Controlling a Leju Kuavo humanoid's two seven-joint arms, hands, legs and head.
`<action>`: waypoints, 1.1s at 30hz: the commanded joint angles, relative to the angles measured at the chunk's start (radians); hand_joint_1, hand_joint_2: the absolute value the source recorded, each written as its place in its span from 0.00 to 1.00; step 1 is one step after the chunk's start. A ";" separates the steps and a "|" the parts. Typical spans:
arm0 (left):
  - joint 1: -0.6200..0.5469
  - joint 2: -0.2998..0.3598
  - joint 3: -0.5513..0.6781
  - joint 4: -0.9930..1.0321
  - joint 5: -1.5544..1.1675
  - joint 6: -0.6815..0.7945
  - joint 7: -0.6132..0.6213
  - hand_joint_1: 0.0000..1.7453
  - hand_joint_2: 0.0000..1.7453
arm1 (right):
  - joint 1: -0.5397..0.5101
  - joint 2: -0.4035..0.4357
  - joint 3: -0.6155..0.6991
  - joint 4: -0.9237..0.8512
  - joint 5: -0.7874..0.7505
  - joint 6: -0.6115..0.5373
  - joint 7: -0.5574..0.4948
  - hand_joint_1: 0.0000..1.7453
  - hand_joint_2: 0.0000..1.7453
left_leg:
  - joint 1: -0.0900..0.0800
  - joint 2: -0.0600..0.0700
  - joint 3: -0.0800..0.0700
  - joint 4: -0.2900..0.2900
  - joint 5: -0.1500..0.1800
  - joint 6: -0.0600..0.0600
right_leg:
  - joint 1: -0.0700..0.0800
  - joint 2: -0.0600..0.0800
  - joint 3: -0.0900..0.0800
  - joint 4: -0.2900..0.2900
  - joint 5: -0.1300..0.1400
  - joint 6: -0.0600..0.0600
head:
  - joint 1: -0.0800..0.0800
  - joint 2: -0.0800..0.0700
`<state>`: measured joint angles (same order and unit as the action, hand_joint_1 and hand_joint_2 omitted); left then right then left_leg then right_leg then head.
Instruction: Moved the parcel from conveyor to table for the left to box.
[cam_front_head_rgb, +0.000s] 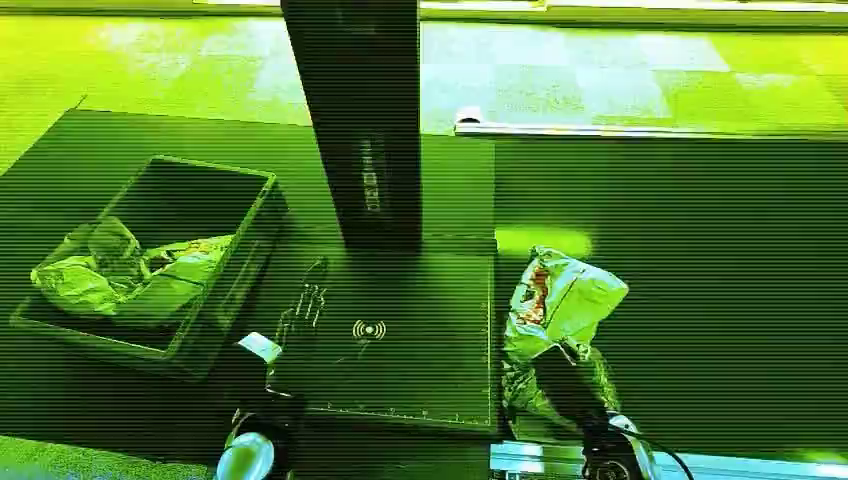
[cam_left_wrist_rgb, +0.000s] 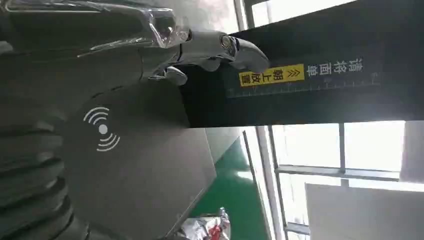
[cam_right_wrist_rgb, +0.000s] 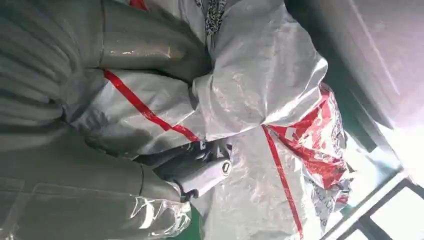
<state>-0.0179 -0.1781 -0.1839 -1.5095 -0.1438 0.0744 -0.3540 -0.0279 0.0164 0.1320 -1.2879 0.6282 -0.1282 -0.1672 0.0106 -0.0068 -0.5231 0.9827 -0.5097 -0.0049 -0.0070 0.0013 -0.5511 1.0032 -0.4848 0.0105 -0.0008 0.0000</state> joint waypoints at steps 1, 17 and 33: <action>-0.005 -0.007 0.013 0.024 -0.002 -0.001 0.004 0.00 1.00 | 0.022 0.085 -0.142 -0.136 -0.299 -0.079 -0.165 1.00 1.00 | -0.001 0.001 -0.003 -0.001 0.002 0.000 | 0.000 0.000 -0.003 0.000 0.001 -0.001 | -0.001 0.000; -0.014 0.002 0.023 -0.017 0.057 0.226 -0.181 0.00 1.00 | 0.089 0.135 -0.191 -0.340 -0.720 -0.135 -0.404 1.00 1.00 | 0.000 0.000 -0.004 0.000 0.000 0.000 | 0.000 0.000 -0.004 0.001 0.000 0.000 | 0.000 0.000; -0.158 0.014 -0.074 0.149 0.086 0.276 -0.231 0.00 1.00 | -0.399 -0.022 0.419 0.367 -0.273 0.228 -0.241 1.00 1.00 | 0.000 0.006 -0.002 -0.003 0.005 0.000 | 0.000 0.005 -0.003 -0.003 0.006 0.000 | 0.000 0.000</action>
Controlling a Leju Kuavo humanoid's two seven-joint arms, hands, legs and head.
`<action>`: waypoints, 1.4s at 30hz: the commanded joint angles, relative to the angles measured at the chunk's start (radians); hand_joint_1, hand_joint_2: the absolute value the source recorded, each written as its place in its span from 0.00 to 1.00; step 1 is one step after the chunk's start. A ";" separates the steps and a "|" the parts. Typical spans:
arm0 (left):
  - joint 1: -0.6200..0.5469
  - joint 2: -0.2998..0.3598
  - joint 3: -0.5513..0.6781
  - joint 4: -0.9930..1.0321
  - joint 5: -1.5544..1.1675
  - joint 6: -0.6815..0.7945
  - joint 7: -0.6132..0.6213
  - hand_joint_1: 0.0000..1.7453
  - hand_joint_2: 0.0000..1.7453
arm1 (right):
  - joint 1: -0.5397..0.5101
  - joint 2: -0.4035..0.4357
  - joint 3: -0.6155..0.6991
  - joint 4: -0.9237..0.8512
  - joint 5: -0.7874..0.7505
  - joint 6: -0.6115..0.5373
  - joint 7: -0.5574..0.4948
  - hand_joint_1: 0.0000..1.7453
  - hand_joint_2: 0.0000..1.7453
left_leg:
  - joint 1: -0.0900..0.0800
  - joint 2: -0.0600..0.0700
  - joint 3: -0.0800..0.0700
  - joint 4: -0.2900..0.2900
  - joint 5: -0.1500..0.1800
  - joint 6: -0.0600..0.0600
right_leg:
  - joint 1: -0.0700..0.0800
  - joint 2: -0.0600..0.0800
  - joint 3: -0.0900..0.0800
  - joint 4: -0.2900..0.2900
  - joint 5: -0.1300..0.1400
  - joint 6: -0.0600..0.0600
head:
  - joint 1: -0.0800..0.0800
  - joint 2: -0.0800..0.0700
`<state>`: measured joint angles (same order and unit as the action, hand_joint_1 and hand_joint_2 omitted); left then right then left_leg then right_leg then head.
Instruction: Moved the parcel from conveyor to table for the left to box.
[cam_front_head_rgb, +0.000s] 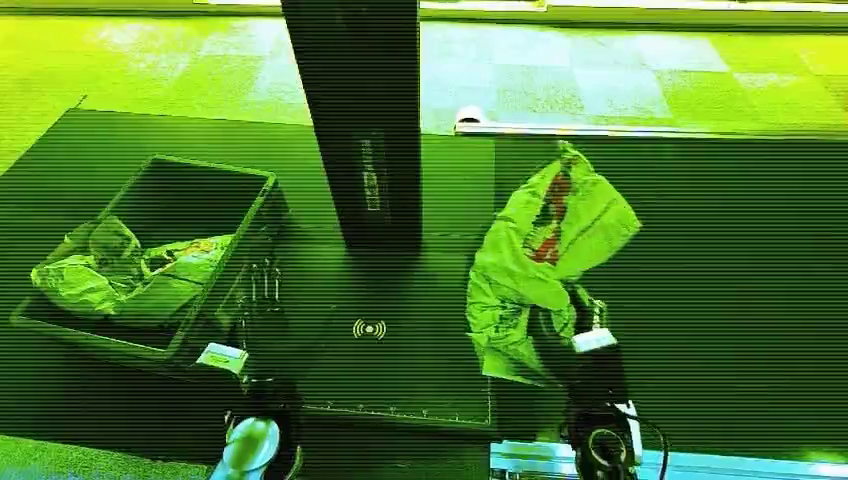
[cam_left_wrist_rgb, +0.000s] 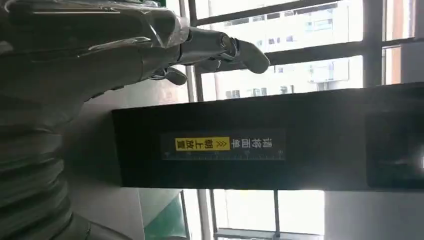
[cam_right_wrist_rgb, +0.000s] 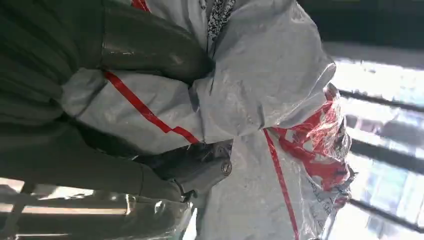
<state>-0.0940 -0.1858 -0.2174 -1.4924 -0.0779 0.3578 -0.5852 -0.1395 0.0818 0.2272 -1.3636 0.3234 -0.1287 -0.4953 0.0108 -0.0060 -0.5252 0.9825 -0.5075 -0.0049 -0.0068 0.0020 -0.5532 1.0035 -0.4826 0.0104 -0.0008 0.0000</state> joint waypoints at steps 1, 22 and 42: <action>-0.085 0.021 -0.042 0.136 0.021 -0.009 0.000 0.00 1.00 | -0.303 -0.081 0.333 0.481 0.000 0.291 0.104 1.00 1.00 | 0.000 0.004 0.001 -0.002 0.001 0.000 | 0.000 0.004 0.000 -0.002 0.003 0.000 | 0.000 0.000; -0.015 0.029 -0.011 0.033 0.003 0.002 0.041 0.00 1.00 | -0.191 -0.109 0.310 0.204 -0.208 0.284 0.025 0.00 1.00 | -0.001 -0.001 -0.003 -0.001 0.001 0.000 | 0.000 -0.001 -0.003 0.000 0.000 0.000 | 0.000 0.000; 0.017 0.070 -0.065 0.043 -0.177 -0.089 0.054 0.00 1.00 | 0.144 -0.036 -0.127 -0.064 -0.360 0.190 -0.129 0.00 1.00 | -0.001 -0.003 -0.004 0.000 0.000 0.000 | -0.001 -0.002 -0.004 0.000 0.000 0.000 | 0.000 0.000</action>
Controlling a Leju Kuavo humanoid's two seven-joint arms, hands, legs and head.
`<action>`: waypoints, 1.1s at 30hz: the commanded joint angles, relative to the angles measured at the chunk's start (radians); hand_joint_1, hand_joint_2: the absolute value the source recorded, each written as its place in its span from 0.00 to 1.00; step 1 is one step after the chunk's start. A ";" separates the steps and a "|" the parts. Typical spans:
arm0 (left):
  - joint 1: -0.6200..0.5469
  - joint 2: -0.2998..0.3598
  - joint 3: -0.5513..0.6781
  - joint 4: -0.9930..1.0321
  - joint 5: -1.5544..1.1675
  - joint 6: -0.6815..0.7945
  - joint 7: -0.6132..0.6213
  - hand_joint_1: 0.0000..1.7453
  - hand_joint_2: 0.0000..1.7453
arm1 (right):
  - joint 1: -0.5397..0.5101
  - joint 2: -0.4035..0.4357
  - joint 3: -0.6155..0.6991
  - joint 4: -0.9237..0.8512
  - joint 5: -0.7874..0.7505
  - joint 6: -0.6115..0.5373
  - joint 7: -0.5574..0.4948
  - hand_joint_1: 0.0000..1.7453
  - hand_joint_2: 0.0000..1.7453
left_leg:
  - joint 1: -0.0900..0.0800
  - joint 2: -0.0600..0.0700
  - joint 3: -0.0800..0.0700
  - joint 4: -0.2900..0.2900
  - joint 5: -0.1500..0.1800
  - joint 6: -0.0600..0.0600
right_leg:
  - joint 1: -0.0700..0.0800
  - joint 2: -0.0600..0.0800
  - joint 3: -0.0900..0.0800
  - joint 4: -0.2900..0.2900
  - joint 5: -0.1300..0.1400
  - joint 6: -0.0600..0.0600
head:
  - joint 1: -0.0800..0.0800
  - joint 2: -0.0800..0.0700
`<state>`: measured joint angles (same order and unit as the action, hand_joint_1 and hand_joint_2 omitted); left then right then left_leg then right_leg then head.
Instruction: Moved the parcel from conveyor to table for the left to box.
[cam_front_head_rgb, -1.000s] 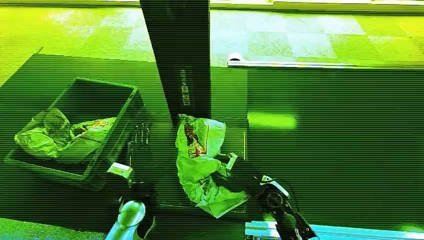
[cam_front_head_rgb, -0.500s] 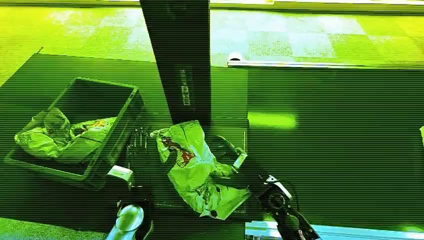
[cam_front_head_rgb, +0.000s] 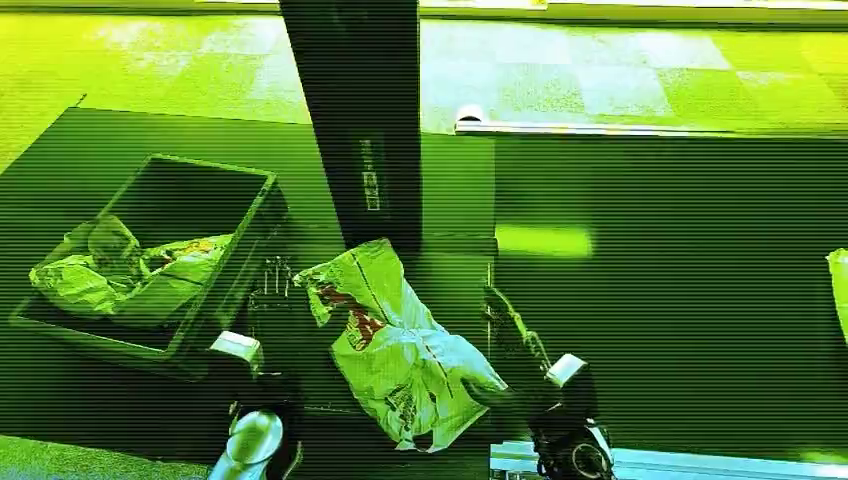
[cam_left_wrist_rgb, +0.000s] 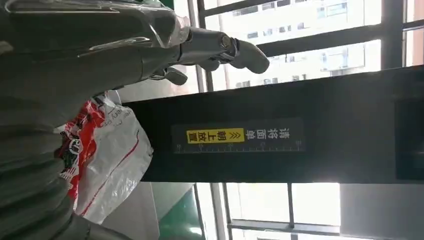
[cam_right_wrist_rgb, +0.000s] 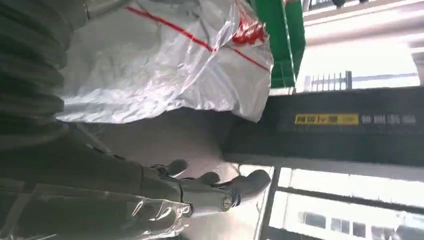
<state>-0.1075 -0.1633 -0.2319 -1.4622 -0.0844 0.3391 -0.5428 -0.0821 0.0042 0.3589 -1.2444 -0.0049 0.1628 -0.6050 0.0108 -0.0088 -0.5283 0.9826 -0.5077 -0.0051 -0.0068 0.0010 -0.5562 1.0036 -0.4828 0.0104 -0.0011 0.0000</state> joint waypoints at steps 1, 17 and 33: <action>0.038 0.038 -0.045 0.009 -0.183 -0.073 0.010 0.00 1.00 | 0.089 0.038 -0.272 -0.203 -0.034 -0.098 -0.004 0.00 1.00 | -0.001 0.000 -0.001 -0.001 0.001 0.000 | -0.001 -0.001 -0.001 0.000 0.000 0.000 | 0.000 0.000; 0.001 0.051 -0.137 0.174 -0.685 0.014 0.249 0.00 1.00 | 0.126 0.098 -0.413 -0.302 -0.032 -0.181 0.024 0.00 1.00 | -0.001 -0.001 0.001 -0.002 0.001 0.000 | -0.001 -0.002 0.001 -0.001 0.000 0.000 | 0.000 0.000; -0.151 0.014 -0.115 0.550 -1.000 -0.194 0.609 0.00 1.00 | 0.119 0.114 -0.399 -0.292 0.076 -0.181 0.070 0.00 1.00 | -0.001 0.001 0.007 -0.002 0.001 0.000 | -0.001 0.000 0.009 -0.001 0.001 0.000 | 0.000 0.000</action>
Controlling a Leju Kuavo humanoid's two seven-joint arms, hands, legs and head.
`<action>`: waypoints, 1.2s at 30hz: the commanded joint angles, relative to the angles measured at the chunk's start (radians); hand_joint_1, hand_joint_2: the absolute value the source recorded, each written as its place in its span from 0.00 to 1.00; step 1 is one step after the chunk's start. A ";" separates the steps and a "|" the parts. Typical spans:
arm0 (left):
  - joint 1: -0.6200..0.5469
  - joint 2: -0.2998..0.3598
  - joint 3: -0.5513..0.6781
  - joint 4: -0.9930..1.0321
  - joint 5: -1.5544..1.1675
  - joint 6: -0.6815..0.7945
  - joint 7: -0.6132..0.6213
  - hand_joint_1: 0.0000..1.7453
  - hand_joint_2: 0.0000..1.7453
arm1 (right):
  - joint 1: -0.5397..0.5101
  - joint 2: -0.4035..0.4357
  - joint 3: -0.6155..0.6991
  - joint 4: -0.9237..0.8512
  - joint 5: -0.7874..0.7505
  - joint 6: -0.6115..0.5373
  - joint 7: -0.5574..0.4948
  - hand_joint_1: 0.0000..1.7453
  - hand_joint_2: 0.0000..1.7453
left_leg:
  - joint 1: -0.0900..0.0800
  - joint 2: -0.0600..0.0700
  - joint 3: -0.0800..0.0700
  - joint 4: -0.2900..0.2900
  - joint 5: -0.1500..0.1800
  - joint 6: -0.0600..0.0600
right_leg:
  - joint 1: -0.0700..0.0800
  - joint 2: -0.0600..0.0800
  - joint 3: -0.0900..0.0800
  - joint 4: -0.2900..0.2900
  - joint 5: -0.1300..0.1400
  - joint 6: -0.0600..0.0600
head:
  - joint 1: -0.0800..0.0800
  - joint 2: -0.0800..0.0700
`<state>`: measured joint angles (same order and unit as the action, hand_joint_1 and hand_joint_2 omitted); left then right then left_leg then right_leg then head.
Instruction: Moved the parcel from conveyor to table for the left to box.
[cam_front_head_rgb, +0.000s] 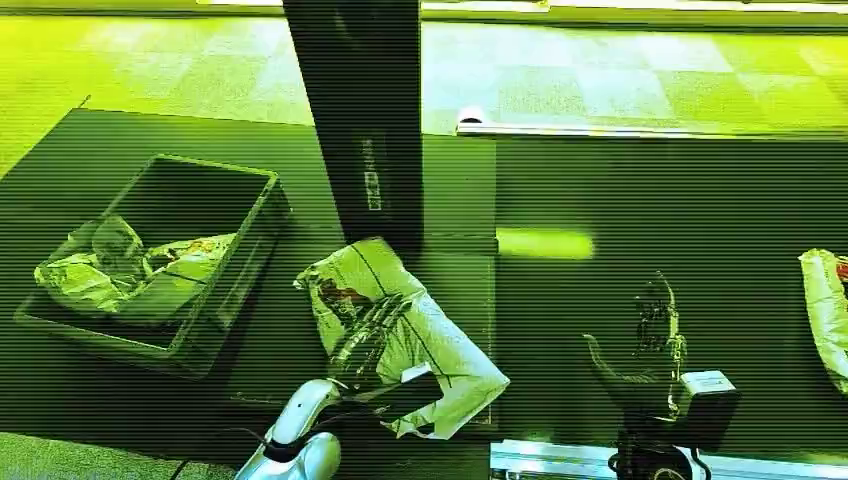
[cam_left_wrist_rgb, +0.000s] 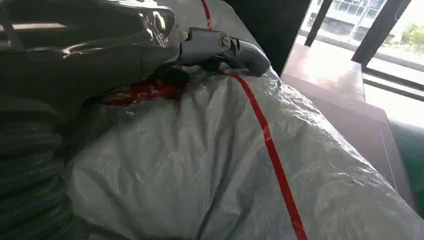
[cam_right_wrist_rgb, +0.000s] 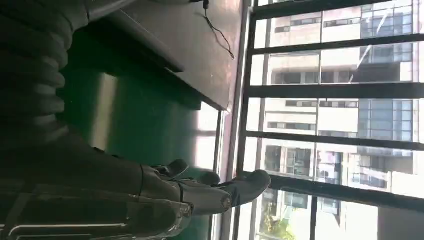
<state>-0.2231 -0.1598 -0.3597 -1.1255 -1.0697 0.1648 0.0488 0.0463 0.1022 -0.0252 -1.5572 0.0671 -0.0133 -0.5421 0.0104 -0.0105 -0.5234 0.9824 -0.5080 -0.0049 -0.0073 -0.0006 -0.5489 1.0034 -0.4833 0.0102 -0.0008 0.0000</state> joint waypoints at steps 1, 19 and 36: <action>-0.035 0.011 0.012 0.213 -0.015 -0.020 0.017 0.00 1.00 | -0.009 0.015 -0.015 0.020 0.004 -0.005 0.007 0.00 1.00 | -0.001 0.003 0.001 -0.003 0.003 0.000 | -0.001 0.002 0.001 -0.003 0.004 0.000 | 0.000 0.000; 0.056 0.000 0.069 -0.071 0.273 0.084 -0.311 1.00 1.00 | 0.011 0.031 -0.016 -0.006 0.029 0.006 0.025 0.00 1.00 | 0.000 0.004 0.003 0.000 0.004 0.000 | 0.000 0.003 0.002 -0.001 0.005 0.000 | 0.000 0.000; 0.106 0.020 0.085 -0.228 0.373 0.488 -0.542 1.00 1.00 | -0.021 0.019 0.001 0.043 0.017 0.010 0.015 0.00 1.00 | 0.000 0.002 -0.002 -0.001 0.002 0.001 | 0.000 0.001 -0.004 -0.001 0.002 -0.001 | 0.000 0.000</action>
<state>-0.1142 -0.1656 -0.2846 -1.3592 -0.6302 0.5460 -0.4788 0.0460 0.1274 -0.0256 -1.5751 0.0916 -0.0034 -0.5241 0.0102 -0.0102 -0.5250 0.9821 -0.5066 -0.0045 -0.0074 0.0000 -0.5523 1.0034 -0.4822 0.0098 -0.0008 0.0000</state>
